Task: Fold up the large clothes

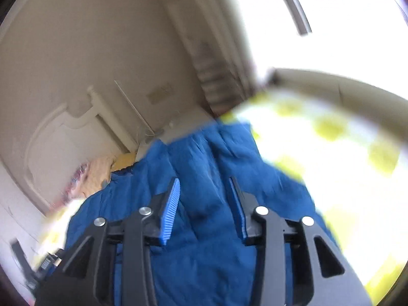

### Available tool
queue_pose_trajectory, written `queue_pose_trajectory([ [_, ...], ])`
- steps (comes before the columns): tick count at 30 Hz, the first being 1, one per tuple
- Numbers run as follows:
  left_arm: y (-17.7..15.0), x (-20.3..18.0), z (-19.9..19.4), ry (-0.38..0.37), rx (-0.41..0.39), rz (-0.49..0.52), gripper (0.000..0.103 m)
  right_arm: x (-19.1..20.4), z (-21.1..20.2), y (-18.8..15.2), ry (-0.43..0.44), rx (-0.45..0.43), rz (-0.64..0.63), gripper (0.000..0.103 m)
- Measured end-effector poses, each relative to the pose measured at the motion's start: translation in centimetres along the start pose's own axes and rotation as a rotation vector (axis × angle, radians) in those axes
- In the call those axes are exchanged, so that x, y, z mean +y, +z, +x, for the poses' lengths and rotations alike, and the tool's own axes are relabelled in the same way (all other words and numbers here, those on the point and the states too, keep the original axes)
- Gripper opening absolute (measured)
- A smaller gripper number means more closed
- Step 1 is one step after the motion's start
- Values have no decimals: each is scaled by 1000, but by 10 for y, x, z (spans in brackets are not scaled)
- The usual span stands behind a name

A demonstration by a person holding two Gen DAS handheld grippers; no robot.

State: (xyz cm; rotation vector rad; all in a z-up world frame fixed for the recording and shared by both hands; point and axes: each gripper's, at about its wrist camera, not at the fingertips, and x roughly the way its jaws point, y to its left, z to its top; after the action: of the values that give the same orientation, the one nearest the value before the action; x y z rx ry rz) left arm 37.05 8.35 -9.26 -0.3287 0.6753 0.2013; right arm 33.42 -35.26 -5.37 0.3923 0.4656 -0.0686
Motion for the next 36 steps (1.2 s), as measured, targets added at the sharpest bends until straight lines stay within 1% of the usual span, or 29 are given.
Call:
queue_pose_trajectory([
  [1,0,0,0,0,0,0,98,18,13,5,12,20,-108,47],
  [2,0,1,0,0,0,-2,98,30,23,6,2,35,-181,47],
  [3,0,1,0,0,0,-3,98,38,33,6,-14,48,-236,47],
  [4,0,2,0,0,0,-8,98,46,47,4,-30,78,-292,47],
  [5,0,2,-1,0,0,-13,98,49,59,0,-43,111,-317,47],
  [7,0,2,-1,0,-1,-17,98,47,92,-15,-85,255,-359,48],
  [8,1,0,-3,5,-5,-8,98,46,99,-19,-86,267,-368,48],
  [9,3,-5,-7,10,-8,14,98,46,99,-21,-88,268,-367,48],
  [11,12,-17,-23,-22,-48,43,98,48,98,-23,-98,280,-375,48],
  [12,20,-26,-31,-49,-76,59,98,48,99,-24,-98,277,-375,48],
  [13,26,-34,-36,-72,-91,73,98,48,98,-25,-97,276,-376,49],
  [14,36,-48,-40,-111,-100,102,98,47,100,-24,-96,278,-374,49],
  [16,54,-76,-34,-161,-87,152,99,48,101,-25,-94,278,-371,49],
  [18,63,-98,-13,-138,-55,205,99,48,104,-23,-94,277,-370,49],
  [19,64,-113,10,-115,0,244,99,47,104,-23,-94,277,-369,49],
  [20,62,-120,29,-104,52,262,99,47,103,-23,-92,277,-368,49],
  [22,48,-126,72,-65,179,286,99,45,103,-22,-87,277,-361,49],
  [23,31,-128,91,-34,189,316,99,44,104,-21,-80,276,-357,49],
  [24,24,-130,88,-30,131,335,99,43,103,-21,-75,275,-354,49],
  [25,23,-131,85,-23,126,346,99,43,103,-21,-74,277,-350,49],
  [27,23,-129,82,-25,147,338,99,42,103,-20,-71,278,-348,49],
  [29,26,-131,76,-10,171,338,99,42,103,-20,-72,278,-348,49],
  [30,29,-134,71,-16,178,330,99,42,103,-20,-73,278,-348,49],
  [31,34,-137,67,-38,173,322,99,42,103,-20,-73,278,-349,49],
  [33,45,-152,53,-76,129,327,99,42,103,-20,-72,278,-349,49],
  [34,47,-158,50,-80,114,337,99,42,103,-20,-72,278,-348,49],
  [35,51,-174,50,-83,105,352,99,42,103,-20,-71,278,-347,49],
  [36,54,-185,55,-81,113,359,99,42,103,-20,-71,278,-347,49],
])
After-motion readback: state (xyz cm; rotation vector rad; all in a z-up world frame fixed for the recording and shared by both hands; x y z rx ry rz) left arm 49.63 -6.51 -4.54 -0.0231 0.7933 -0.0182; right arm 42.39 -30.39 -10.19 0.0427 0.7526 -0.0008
